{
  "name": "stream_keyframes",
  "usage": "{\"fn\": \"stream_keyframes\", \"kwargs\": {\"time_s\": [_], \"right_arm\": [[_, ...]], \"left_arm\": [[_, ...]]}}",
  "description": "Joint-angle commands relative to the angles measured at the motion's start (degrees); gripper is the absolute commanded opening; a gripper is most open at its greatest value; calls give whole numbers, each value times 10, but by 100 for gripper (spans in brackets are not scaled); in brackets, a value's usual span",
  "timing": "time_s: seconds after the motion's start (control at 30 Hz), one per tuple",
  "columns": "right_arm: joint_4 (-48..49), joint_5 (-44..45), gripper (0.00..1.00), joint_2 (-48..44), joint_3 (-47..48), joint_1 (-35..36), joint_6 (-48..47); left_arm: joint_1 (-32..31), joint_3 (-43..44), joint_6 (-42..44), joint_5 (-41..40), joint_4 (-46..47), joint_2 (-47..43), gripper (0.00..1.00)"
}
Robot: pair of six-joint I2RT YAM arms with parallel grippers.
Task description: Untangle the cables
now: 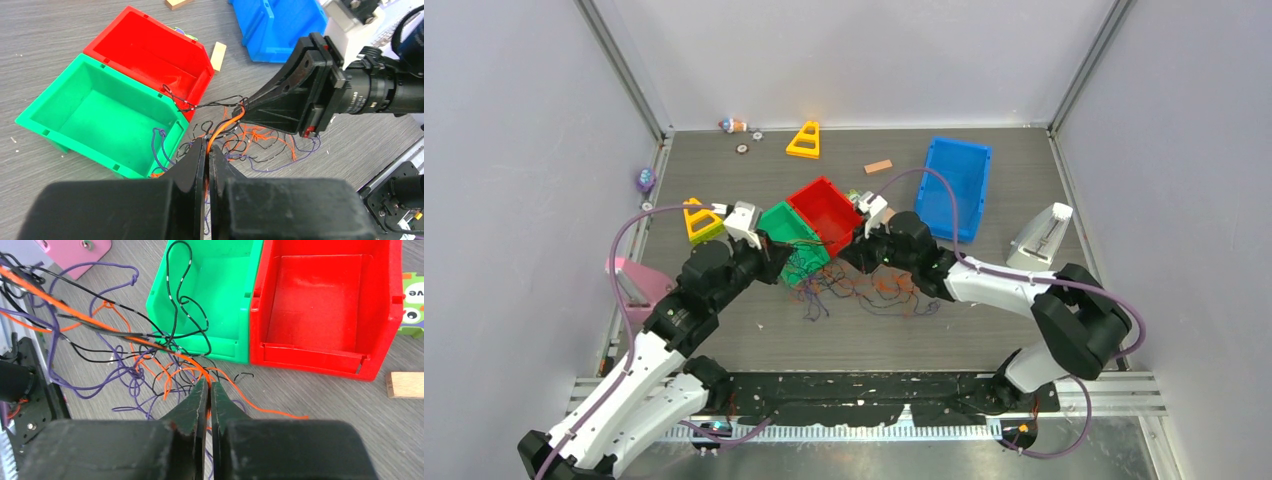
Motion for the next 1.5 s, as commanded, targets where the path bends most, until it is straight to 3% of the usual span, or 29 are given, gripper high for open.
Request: {"fn": "stream_keyframes", "kwargs": {"time_s": [0.0, 0.03, 0.07, 0.1, 0.17, 0.3, 0.5, 0.63, 0.97, 1.03, 1.13, 1.23, 1.47], "right_arm": [[-15, 24, 6, -65, -7, 3, 0], [-29, 24, 6, -90, -9, 3, -3], [-59, 25, 6, -104, -9, 3, -5], [-74, 26, 6, -134, -9, 3, -9], [-124, 35, 5, -177, -1, 3, -15], [-226, 40, 5, -241, 57, 3, -33], [-343, 22, 5, -253, 166, 3, -39], [-391, 7, 5, -243, 216, 3, -37], [-420, 3, 5, -231, 272, 3, -23], [-425, 12, 5, -232, 294, 2, -22], [-435, 36, 5, -234, 346, 1, -22], [-455, 63, 5, -232, 401, -4, -29], [-504, 121, 5, -188, 582, -18, -60]], "left_arm": [[2, 29, 5, -23, 3, 1, 11], [2, 31, 4, -26, -2, 4, 23], [2, 33, 3, -31, -8, 8, 47], [2, 36, 3, -35, -16, 12, 59], [2, 39, 6, -35, -22, 20, 73], [2, 46, 19, -10, 0, 37, 81], [2, 71, 35, 164, 109, 86, 84], [-3, 91, 31, 214, 180, 125, 86], [-17, 97, 30, 284, 275, 215, 75], [-19, 77, 20, 273, 293, 243, 66], [-19, 45, 2, 234, 300, 290, 41], [-19, 3, -20, 198, 319, 326, 27], [-20, -72, -59, 210, 364, 369, 14]]}}
